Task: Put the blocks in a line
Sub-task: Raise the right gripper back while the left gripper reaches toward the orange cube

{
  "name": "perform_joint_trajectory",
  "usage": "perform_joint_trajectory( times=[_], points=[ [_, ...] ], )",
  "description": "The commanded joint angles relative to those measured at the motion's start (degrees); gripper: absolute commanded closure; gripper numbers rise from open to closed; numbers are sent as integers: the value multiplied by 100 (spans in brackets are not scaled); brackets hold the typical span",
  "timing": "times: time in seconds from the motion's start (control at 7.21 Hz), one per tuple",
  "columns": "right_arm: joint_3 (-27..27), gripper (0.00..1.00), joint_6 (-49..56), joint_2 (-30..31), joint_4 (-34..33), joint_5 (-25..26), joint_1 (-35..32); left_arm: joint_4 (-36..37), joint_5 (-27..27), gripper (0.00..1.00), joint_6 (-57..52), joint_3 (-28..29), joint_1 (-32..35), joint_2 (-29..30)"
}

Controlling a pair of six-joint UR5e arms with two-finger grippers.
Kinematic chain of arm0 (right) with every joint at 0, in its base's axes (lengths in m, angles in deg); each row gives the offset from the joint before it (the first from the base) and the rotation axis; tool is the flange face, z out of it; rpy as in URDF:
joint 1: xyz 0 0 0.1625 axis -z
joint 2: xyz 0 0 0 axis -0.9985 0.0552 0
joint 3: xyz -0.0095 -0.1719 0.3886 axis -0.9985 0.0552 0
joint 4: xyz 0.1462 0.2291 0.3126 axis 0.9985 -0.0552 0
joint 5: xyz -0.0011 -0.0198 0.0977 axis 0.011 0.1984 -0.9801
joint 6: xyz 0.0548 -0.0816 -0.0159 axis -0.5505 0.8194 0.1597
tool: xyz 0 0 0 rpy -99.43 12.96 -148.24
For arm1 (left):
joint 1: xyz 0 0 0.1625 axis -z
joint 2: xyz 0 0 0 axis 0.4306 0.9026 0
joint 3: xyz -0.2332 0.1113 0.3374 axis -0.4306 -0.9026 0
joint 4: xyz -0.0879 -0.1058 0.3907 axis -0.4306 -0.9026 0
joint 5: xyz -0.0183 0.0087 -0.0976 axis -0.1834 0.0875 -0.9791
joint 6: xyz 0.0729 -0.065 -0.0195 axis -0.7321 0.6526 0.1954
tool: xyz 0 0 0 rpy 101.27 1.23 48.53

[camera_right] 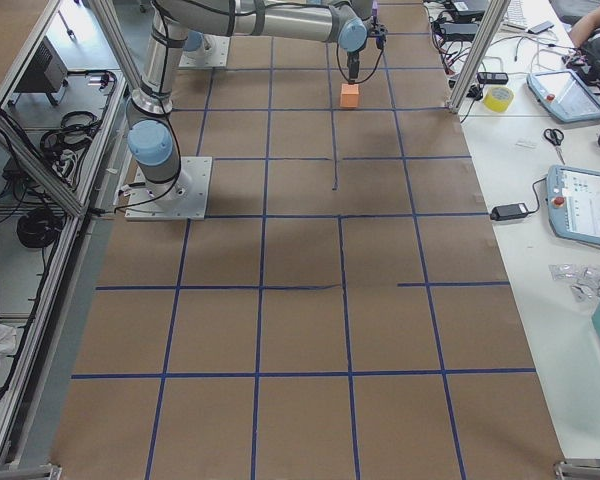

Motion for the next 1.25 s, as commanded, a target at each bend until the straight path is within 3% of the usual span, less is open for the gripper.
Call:
perform_joint_trajectory(
  times=[0.0, 0.28, 0.42, 0.69, 1.11],
  points=[
    [-412, 0, 1318, 1020, 549, 22, 797, 70, -23, 0, 151, 64, -88, 232],
    [-1081, 0, 1823, 1750, 549, 83, 1195, 698, -101, 0, 465, 82, -9, 854],
    [-1188, 0, 1815, 1885, 445, 328, 1170, 1173, -511, 0, 955, 91, 148, 1145],
    [-1093, 0, 1737, 1833, 313, 356, 1196, 2234, -638, 0, 1240, 143, 692, 1961],
    [-1189, 0, 1807, 2122, 364, 339, 1223, 2844, -840, 0, 2082, 407, 1429, 2920]
  ],
)
